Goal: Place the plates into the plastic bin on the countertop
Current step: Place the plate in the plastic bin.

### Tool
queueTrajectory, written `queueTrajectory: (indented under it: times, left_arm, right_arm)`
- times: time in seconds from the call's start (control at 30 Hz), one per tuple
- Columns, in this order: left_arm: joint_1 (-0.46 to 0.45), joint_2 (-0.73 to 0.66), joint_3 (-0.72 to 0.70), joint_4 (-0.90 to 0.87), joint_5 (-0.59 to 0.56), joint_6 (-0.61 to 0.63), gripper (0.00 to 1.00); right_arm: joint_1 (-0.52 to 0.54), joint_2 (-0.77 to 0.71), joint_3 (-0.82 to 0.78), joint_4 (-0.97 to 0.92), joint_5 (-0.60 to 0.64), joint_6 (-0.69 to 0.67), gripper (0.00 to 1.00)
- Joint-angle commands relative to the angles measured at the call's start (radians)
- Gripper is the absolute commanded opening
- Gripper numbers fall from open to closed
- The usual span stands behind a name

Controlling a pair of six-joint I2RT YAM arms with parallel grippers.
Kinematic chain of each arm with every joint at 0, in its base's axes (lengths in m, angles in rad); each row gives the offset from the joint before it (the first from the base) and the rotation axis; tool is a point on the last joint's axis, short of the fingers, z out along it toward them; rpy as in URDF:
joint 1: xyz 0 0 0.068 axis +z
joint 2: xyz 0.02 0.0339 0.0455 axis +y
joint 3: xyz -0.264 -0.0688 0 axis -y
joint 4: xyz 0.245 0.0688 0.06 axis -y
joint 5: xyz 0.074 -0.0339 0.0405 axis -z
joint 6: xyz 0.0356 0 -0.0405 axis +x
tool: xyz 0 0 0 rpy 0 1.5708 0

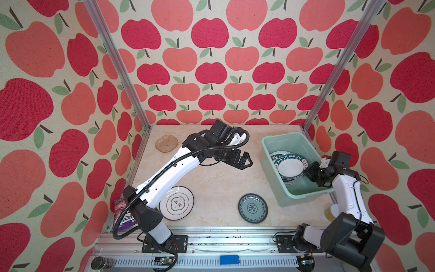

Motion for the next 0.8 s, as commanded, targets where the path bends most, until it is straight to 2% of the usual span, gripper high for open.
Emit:
queueTrajectory:
  times: [0.0, 0.17, 0.5, 0.77]
  left_arm:
    - [-0.004, 0.01, 0.028, -0.022, -0.02, 0.019, 0.99]
    - [-0.005, 0.021, 0.04, -0.034, -0.019, 0.022, 0.99]
    - [-0.004, 0.036, 0.057, -0.038, -0.014, 0.021, 0.99]
    - [-0.004, 0.036, 0.057, -0.039, -0.014, 0.019, 0.99]
  right_arm:
    - [0.012, 0.025, 0.001, -0.029, -0.001, -0.002, 0.0]
    - [0.012, 0.059, 0.01, -0.027, -0.017, -0.005, 0.0]
    - [0.019, 0.098, 0.028, -0.029, -0.014, -0.011, 0.07]
    - [0.018, 0.103, 0.029, -0.033, -0.002, -0.009, 0.17]
